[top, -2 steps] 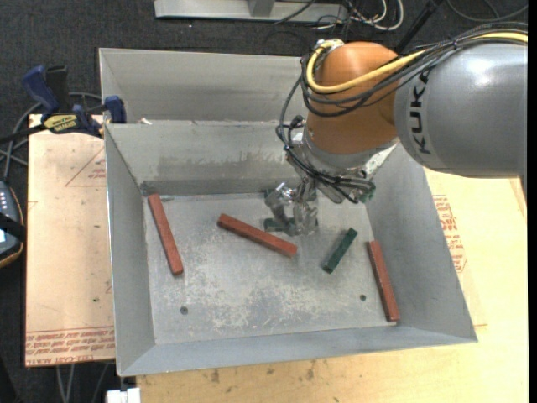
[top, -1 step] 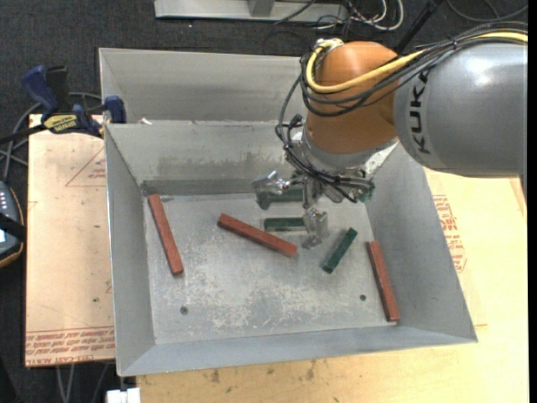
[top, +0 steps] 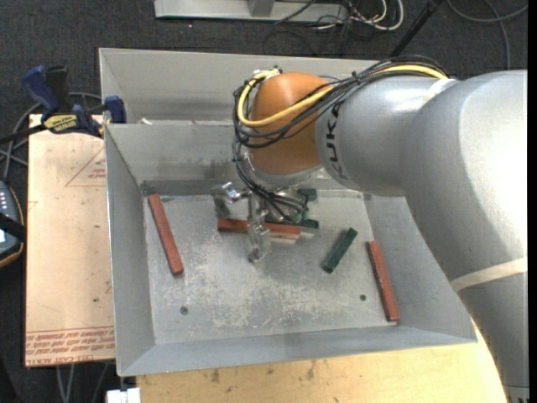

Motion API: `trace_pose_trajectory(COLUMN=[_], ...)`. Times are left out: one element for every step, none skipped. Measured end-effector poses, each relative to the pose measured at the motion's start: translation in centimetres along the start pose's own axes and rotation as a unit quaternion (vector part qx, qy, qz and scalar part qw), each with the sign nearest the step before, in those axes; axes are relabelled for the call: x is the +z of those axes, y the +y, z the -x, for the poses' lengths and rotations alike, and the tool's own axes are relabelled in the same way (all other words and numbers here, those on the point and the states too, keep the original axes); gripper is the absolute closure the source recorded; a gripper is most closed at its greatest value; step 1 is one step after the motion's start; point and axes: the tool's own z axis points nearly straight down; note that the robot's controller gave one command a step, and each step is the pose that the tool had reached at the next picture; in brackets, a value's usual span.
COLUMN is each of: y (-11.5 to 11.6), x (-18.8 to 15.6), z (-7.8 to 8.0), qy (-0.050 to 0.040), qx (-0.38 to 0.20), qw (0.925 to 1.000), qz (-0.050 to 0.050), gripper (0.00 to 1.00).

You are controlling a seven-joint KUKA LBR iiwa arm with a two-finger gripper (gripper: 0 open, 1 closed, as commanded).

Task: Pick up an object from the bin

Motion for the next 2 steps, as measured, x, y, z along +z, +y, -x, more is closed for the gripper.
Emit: trace_pose_trajectory(y=[-4.12, -3.89], x=[0.16, 0.09], z=[-0.34, -0.29], qy=[-0.0017, -0.0010], qx=[0.006, 0.004], qw=[1.0000, 1.0000], qz=[-0.002, -0.002], gripper=[0.00, 1.00])
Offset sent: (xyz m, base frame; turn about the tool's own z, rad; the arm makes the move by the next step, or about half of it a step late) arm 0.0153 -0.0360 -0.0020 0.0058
